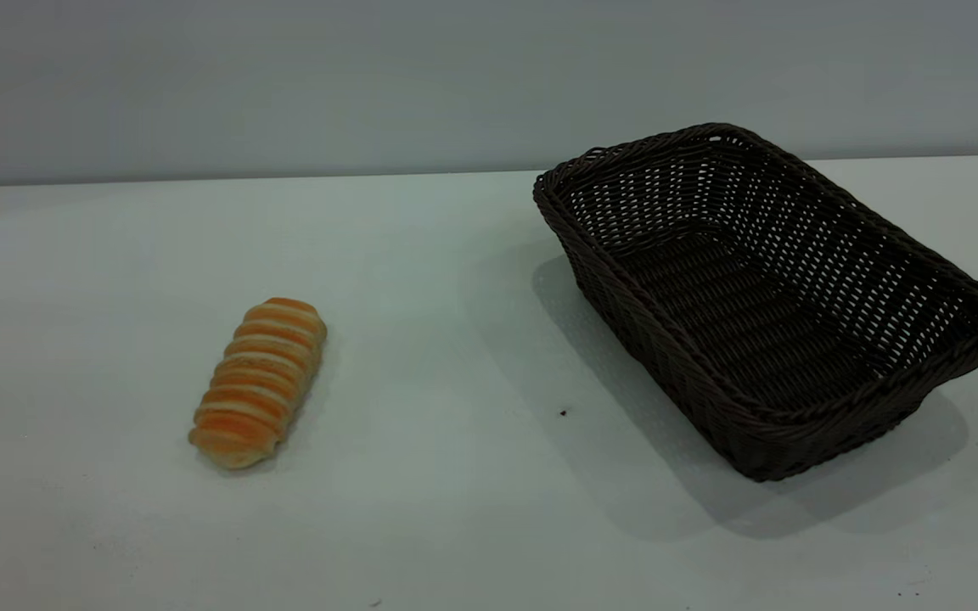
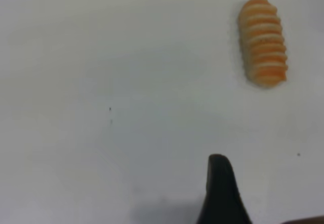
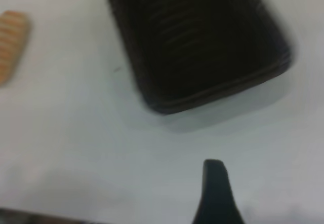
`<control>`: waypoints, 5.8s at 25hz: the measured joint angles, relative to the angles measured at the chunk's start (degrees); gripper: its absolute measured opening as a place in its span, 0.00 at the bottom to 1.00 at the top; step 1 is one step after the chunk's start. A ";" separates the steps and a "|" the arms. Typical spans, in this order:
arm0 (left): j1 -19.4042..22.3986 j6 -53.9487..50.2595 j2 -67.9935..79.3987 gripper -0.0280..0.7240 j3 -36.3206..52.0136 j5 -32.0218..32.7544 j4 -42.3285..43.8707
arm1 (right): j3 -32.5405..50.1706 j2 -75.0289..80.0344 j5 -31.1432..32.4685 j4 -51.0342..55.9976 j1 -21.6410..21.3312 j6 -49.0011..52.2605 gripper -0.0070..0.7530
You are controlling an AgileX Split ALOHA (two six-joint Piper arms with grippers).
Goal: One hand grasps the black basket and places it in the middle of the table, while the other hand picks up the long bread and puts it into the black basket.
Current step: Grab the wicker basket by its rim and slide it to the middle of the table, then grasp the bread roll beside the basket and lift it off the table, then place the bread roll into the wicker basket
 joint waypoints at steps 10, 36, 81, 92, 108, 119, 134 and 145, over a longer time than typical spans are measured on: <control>0.00 0.61 11.43 0.75 -1.41 -7.84 -0.68 | -0.12 33.78 -11.88 22.04 0.00 0.30 0.75; 0.00 1.56 12.32 0.75 -1.41 -10.12 -3.11 | -15.16 82.19 -26.55 52.14 0.00 1.62 0.51; 0.00 1.61 25.12 0.75 -1.41 -15.76 -7.79 | -61.18 101.91 5.27 8.54 7.60 -5.37 0.28; -4.98 10.34 55.31 0.75 -4.98 -29.35 -16.13 | -61.18 89.20 8.24 1.76 7.60 -5.90 0.61; -8.40 11.82 85.85 0.75 -22.14 -35.77 -19.28 | -39.19 45.70 16.75 -1.65 8.72 -7.45 0.52; -8.59 12.99 91.23 0.30 -23.57 -37.81 -19.76 | -13.72 18.58 16.56 -2.05 8.72 -7.35 0.52; -10.81 12.47 66.12 0.17 -22.88 -31.32 -10.46 | 2.74 -15.46 17.51 -9.71 8.72 -4.28 0.52; -31.14 12.47 74.49 0.16 -22.88 -46.81 -14.59 | 3.31 -20.25 18.29 -14.45 8.72 1.29 0.51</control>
